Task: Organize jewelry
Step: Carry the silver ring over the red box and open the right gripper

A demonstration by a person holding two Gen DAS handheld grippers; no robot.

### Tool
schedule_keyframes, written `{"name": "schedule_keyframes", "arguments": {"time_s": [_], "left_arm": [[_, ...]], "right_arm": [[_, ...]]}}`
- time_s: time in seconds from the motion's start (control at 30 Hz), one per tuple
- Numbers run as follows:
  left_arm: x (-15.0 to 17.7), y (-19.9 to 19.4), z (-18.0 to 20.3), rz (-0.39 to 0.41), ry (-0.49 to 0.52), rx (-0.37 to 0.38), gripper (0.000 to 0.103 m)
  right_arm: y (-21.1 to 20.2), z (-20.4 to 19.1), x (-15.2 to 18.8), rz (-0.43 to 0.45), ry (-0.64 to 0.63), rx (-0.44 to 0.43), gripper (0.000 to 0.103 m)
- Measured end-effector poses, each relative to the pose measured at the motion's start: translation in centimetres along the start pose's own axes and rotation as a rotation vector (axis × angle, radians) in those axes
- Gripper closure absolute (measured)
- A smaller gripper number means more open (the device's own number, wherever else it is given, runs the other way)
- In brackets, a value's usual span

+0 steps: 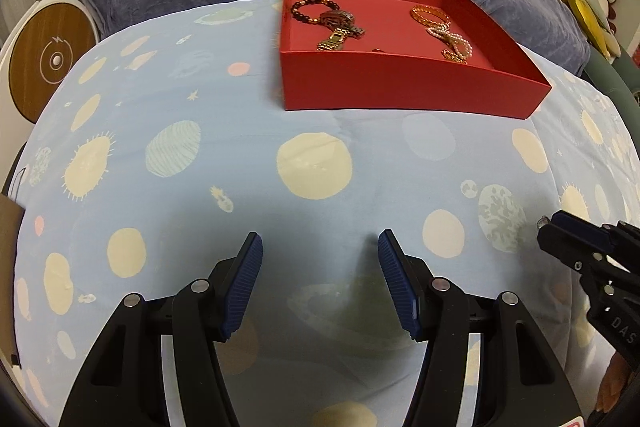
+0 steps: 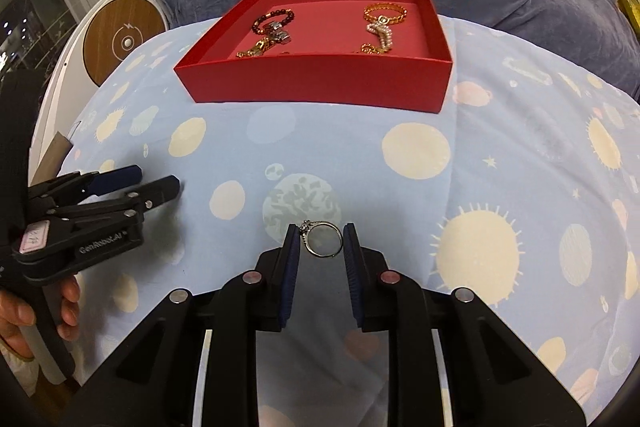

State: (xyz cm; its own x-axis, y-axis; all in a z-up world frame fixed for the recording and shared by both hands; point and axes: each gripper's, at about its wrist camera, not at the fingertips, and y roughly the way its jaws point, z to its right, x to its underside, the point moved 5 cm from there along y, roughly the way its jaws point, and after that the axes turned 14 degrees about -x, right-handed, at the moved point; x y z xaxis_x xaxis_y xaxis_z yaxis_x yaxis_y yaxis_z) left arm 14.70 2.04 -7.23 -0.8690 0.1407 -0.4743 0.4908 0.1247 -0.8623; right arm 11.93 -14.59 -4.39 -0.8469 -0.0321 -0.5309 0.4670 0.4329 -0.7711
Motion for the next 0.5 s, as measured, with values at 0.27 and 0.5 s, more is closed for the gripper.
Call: {"name": "schedule_keyframes", "arguments": {"time_s": [0.27,0.5], "left_arm": [[-0.4,0.1,2.5,0.035,0.041,-0.015,0.045],[-1.9,-1.0,4.0,0.07,0.064,0.015,0.045]], "right_arm": [[-0.6,-0.1,-0.1,0.008,-0.001,-0.009,0.081],[-1.9,-0.2,-2.0,0.053,-0.004,-0.014,0.081]]}}
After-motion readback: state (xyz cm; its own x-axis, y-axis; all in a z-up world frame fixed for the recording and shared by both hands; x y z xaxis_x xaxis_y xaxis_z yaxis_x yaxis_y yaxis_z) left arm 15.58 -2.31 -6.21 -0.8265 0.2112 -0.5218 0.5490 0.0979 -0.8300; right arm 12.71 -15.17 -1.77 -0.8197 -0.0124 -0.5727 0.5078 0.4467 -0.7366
